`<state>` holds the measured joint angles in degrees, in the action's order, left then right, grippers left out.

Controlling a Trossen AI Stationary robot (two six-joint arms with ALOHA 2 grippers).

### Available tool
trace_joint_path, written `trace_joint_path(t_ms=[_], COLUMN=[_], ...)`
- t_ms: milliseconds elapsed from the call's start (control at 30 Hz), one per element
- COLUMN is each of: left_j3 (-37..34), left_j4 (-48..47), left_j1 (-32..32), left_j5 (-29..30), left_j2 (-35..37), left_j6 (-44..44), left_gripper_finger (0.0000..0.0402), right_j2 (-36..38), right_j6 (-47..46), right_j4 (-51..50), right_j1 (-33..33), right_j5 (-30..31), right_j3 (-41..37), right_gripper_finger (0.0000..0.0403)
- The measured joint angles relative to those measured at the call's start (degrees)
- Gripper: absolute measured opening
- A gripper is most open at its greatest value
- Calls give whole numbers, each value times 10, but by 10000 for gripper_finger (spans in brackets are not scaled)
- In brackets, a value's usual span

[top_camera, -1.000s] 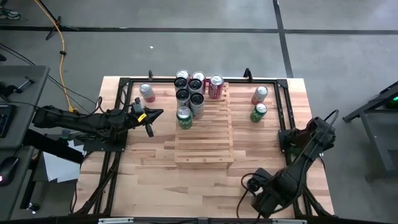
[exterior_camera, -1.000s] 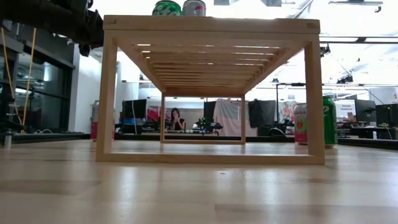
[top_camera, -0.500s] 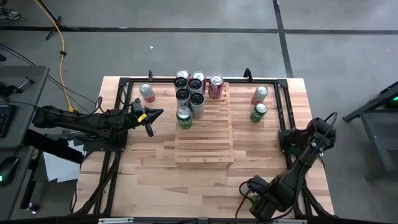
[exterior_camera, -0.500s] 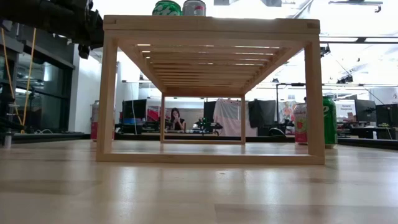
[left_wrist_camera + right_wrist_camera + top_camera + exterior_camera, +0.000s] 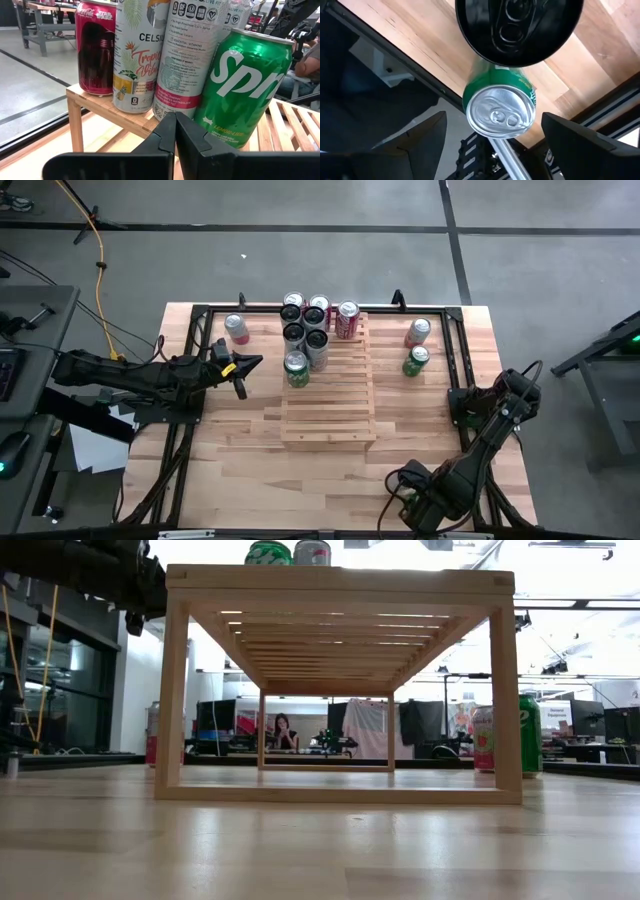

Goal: Place canned beverage on shelf
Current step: Align the bottom green sprite soda can with the other green sprite soda can on the shelf

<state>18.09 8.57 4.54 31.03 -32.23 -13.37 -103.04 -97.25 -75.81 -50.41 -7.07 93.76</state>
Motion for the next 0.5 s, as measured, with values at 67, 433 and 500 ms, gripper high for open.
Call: trace_joint_path(t_ms=[67, 433, 500], left_j3=[0, 0, 0], left_j4=[3, 4, 8], left_j1=[0, 0, 0], left_j5=[0, 8, 15], left_j2=[0, 0, 0], left_j6=[0, 0, 0], left_gripper_finger=[1, 19, 21], right_j2=[0, -48, -50], right_j6=[-11, 0, 6], right_j4=[2, 2, 2], right_j1=[0, 4, 5], right_j5=[0, -49, -44], right_j3=[0, 0, 0], right_gripper_finger=[311, 311, 311])
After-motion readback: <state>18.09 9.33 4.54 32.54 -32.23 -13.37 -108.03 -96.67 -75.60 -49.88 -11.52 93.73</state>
